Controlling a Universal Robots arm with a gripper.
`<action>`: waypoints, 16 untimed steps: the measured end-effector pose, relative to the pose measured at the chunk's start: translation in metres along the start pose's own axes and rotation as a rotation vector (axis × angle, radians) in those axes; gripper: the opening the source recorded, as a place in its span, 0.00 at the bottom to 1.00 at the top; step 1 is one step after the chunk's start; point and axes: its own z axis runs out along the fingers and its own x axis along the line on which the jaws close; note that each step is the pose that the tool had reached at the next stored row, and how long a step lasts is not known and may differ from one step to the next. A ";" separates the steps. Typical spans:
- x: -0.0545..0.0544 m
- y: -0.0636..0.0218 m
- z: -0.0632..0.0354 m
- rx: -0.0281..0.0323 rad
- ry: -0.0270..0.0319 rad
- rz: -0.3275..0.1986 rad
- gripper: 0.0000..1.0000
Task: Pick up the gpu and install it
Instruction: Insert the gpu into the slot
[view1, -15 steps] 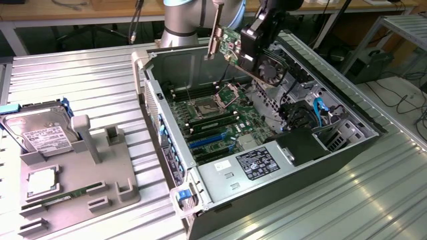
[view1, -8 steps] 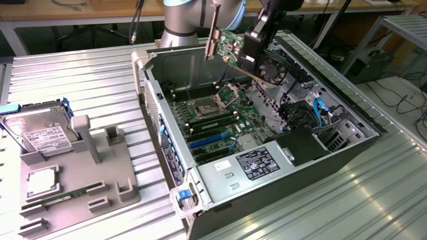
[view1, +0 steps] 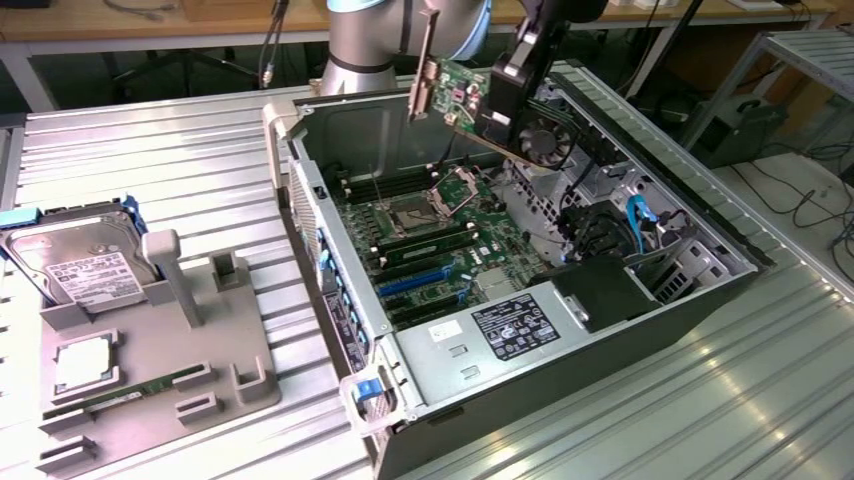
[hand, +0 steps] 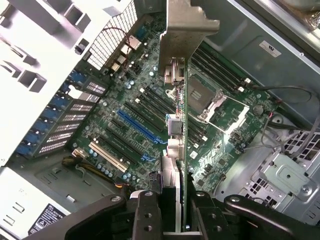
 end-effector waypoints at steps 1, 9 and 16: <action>0.000 0.0000 0.0000 0.0000 0.0002 -0.005 0.28; 0.000 -0.0003 0.0004 0.0001 0.0018 -0.047 0.28; 0.000 -0.0004 0.0007 0.0000 0.0026 -0.068 0.28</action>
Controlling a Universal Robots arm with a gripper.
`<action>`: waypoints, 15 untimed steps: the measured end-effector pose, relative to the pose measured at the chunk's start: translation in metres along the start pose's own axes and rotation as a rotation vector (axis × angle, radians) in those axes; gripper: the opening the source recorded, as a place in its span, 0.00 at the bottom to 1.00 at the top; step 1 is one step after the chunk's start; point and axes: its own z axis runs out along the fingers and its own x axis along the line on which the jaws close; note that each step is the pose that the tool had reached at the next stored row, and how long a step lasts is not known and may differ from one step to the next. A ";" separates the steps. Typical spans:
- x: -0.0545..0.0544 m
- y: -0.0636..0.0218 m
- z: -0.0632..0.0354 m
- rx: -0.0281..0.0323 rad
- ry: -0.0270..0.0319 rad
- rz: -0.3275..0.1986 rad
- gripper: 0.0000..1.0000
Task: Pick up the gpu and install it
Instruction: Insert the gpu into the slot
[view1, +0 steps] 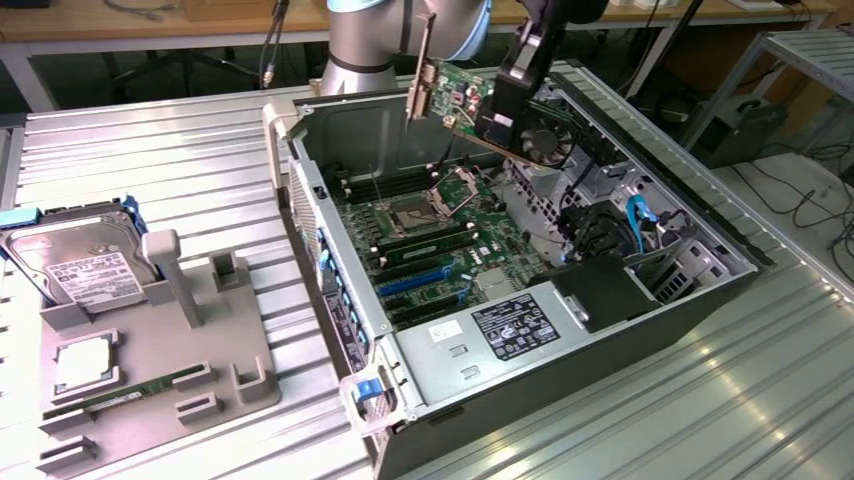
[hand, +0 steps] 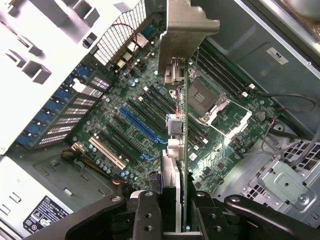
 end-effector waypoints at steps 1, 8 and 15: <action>0.000 0.0000 0.0001 -0.0001 0.0001 -0.004 0.28; 0.000 -0.0002 0.0004 0.0000 0.0021 -0.056 0.28; 0.000 -0.0002 0.0008 0.0000 0.0045 -0.119 0.28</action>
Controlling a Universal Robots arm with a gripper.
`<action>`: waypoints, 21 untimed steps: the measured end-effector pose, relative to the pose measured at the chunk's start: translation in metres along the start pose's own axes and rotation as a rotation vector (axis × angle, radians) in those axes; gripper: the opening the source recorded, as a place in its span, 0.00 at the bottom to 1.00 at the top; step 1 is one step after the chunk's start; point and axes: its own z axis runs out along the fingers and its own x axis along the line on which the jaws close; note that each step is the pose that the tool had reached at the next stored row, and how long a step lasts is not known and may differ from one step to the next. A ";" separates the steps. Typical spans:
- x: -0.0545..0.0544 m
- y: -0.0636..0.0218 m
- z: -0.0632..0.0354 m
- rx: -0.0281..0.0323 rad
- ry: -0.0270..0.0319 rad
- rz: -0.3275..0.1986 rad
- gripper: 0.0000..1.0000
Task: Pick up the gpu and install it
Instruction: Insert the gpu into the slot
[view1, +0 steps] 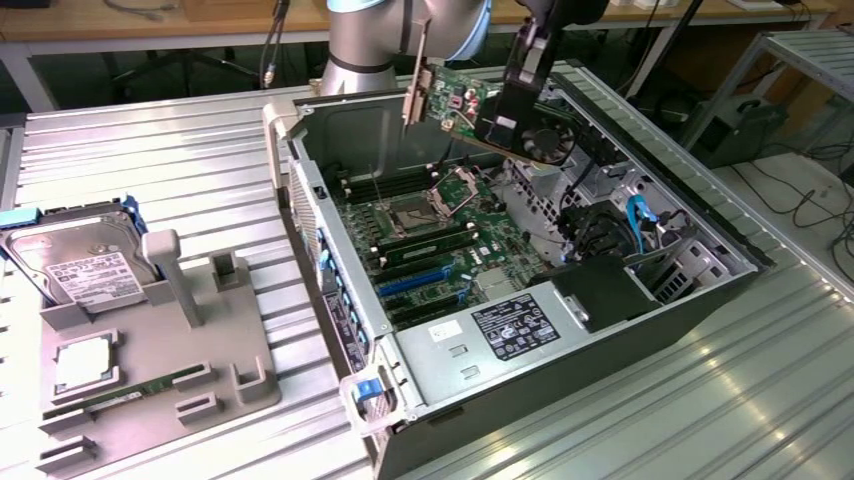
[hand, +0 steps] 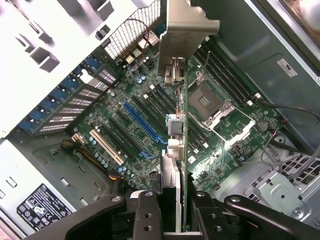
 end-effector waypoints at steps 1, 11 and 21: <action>0.000 0.0000 0.0000 0.0000 0.0005 -0.011 0.28; 0.000 -0.0001 0.0003 0.0000 0.0046 -0.120 0.28; 0.000 -0.0001 0.0005 0.0000 0.0083 -0.219 0.28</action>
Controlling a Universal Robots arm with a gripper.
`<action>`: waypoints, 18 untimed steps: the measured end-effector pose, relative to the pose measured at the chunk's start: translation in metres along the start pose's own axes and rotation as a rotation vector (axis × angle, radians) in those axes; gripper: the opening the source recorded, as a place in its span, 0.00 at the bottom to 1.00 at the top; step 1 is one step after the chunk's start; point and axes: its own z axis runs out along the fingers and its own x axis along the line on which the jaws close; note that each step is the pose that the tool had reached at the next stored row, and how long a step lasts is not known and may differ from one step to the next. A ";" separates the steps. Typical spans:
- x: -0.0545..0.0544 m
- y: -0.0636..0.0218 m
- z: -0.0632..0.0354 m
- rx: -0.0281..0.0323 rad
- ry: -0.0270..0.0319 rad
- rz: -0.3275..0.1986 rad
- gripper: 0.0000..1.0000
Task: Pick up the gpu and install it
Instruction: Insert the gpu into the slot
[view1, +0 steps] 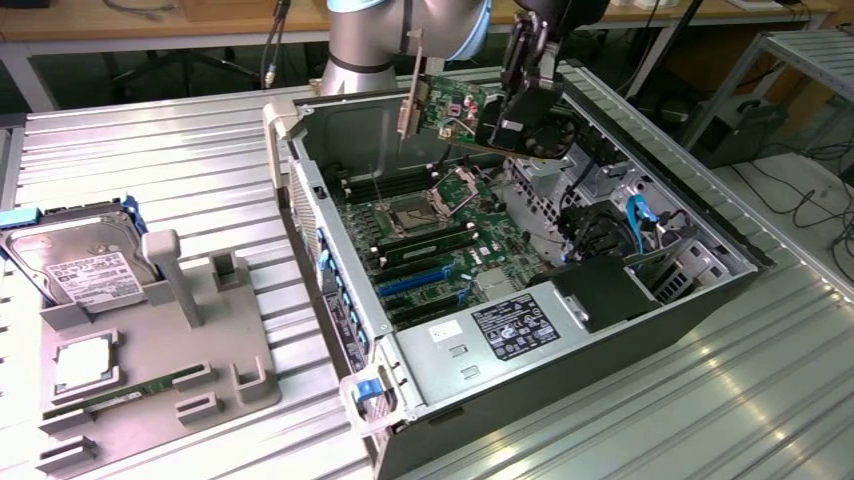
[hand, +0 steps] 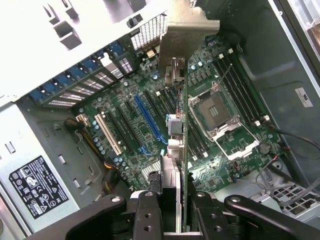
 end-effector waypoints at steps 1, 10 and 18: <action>0.000 0.0000 0.0000 0.0000 0.0005 -0.012 0.28; 0.000 0.0000 0.0004 0.0000 0.0042 -0.110 0.28; 0.000 -0.0001 0.0013 0.0000 0.0086 -0.227 0.28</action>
